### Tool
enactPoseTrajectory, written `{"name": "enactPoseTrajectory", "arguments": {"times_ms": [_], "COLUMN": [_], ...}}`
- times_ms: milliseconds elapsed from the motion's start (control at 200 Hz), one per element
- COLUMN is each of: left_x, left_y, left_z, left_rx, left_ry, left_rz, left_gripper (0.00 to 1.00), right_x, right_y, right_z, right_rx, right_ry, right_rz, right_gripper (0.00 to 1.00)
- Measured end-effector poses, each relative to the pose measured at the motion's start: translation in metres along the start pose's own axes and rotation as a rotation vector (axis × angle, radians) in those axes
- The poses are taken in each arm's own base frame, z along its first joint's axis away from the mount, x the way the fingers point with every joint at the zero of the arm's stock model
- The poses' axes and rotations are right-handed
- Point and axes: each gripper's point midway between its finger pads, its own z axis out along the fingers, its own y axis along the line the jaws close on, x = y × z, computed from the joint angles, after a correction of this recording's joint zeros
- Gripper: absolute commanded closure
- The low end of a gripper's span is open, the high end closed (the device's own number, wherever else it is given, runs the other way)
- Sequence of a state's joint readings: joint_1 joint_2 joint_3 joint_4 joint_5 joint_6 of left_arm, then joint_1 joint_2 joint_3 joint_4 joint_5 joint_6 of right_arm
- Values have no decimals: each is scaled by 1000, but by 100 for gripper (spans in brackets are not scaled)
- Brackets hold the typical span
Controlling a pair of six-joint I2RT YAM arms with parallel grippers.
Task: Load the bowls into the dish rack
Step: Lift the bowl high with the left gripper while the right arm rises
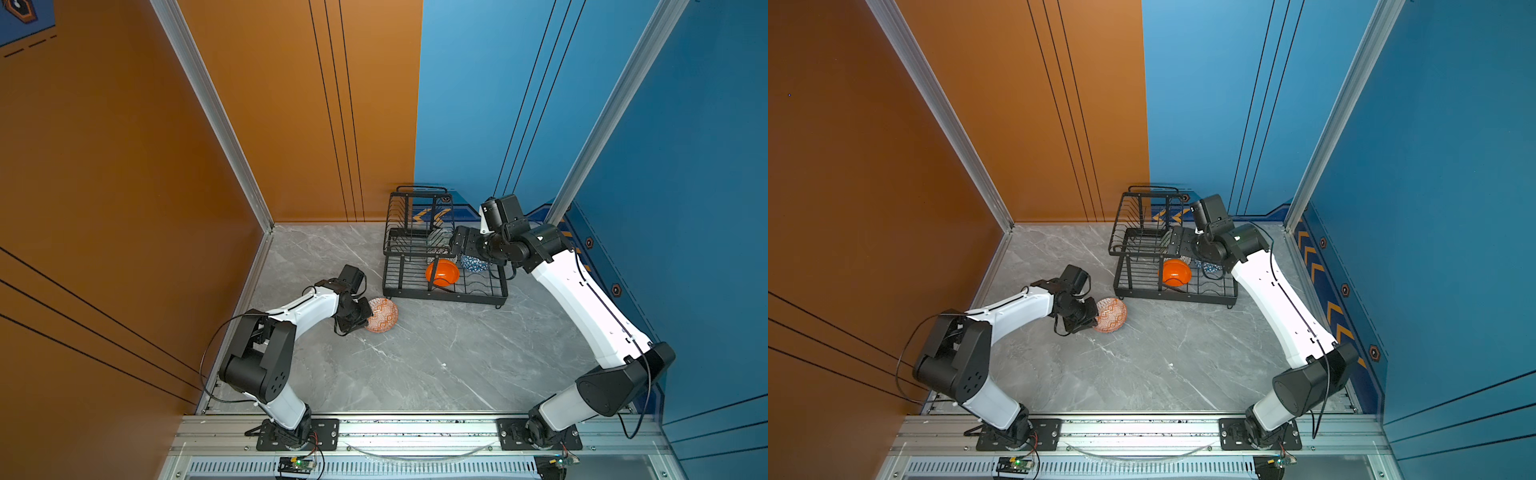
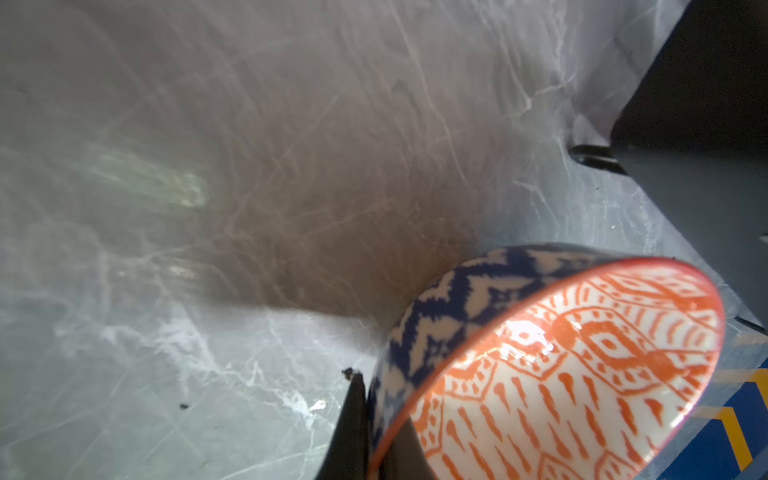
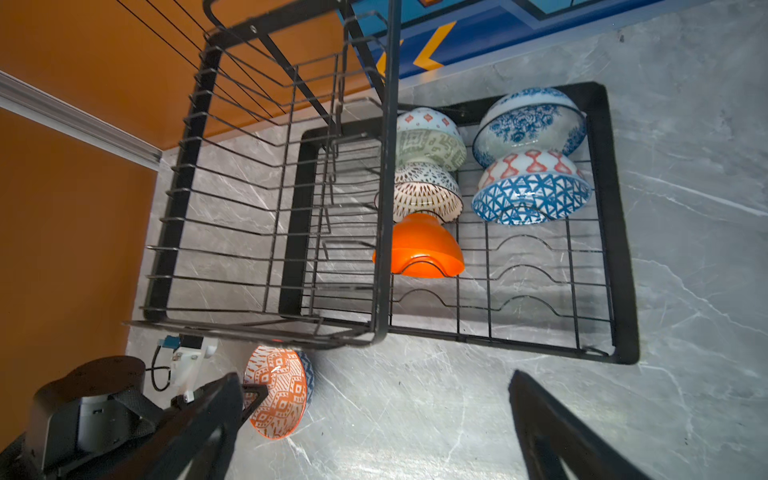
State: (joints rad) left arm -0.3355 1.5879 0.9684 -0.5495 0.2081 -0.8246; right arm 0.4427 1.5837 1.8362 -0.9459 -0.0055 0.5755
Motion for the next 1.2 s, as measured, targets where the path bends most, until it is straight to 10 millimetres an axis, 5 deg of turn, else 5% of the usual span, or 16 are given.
{"name": "enactPoseTrajectory", "arguments": {"times_ms": [135,395,551,821,986,1201], "left_x": [-27,-109,-149,-214,-225,-224], "left_y": [8,14,7,-53,-100,-147], "left_z": [-35,-136,-171,-248,-279,-289], "left_rx": [55,221,280,386,413,361], "left_ry": [-124,-560,-763,-1108,-1268,-1397], "left_rz": [-77,-225,-253,-120,26,176], "left_gripper": [100,100,100,100,100,100], "right_x": [-15,-58,-83,-95,-98,-119], "right_y": [15,61,95,159,191,217], "right_z": [0,-3,8,36,40,16], "right_rx": [-51,-208,-338,-560,-684,-858], "right_ry": [-15,-54,-53,13,49,56], "right_rz": [16,140,274,454,524,628], "right_gripper": [0,0,0,0,0,0]}}
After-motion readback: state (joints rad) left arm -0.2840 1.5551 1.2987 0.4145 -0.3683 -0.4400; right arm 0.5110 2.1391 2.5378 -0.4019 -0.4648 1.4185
